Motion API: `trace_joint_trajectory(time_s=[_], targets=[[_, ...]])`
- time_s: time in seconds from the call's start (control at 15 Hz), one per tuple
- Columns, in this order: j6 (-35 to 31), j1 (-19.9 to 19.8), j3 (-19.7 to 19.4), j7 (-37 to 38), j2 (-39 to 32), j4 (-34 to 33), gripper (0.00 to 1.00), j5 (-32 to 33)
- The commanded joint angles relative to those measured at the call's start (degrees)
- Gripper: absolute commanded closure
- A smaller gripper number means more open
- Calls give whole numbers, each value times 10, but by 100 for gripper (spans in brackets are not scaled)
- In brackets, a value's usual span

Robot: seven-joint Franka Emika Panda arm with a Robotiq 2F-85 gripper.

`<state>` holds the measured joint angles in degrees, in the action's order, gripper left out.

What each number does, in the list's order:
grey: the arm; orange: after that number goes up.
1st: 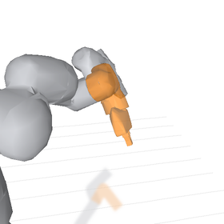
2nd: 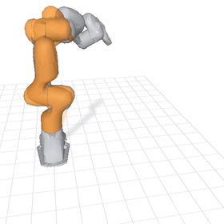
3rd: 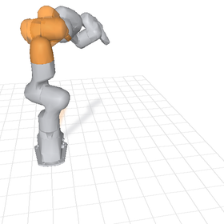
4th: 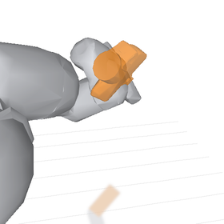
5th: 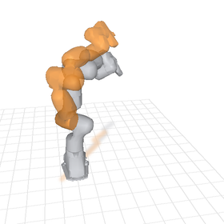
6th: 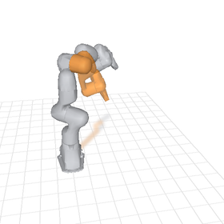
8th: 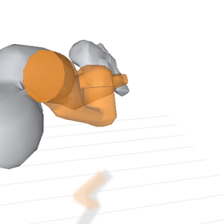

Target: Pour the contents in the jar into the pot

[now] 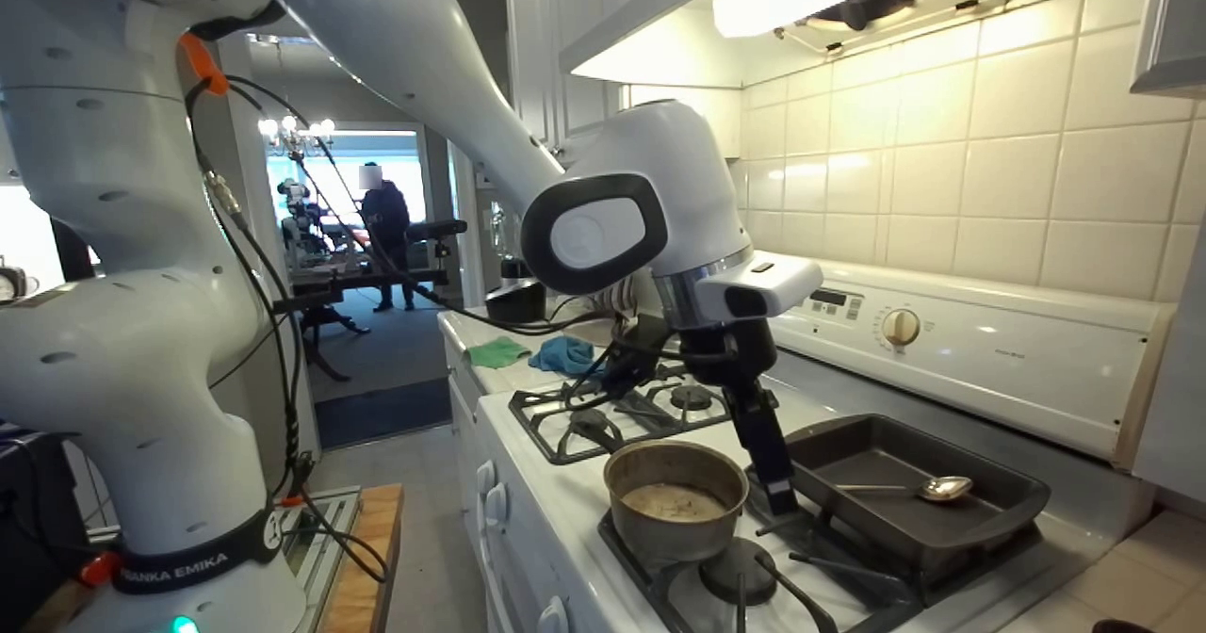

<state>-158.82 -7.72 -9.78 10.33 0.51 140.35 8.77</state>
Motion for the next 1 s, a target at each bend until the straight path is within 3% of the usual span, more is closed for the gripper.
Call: trace_joint_trajectory(time_s=[0.0,0.33,0.47,0.93], targets=[[14,-4,5,-8,0,-4,0,-10],[128,-3,5,-24,21,-23,0,-48],[156,-6,4,5,31,-29,0,-40],[138,-17,16,124,82,-5,0,25]])
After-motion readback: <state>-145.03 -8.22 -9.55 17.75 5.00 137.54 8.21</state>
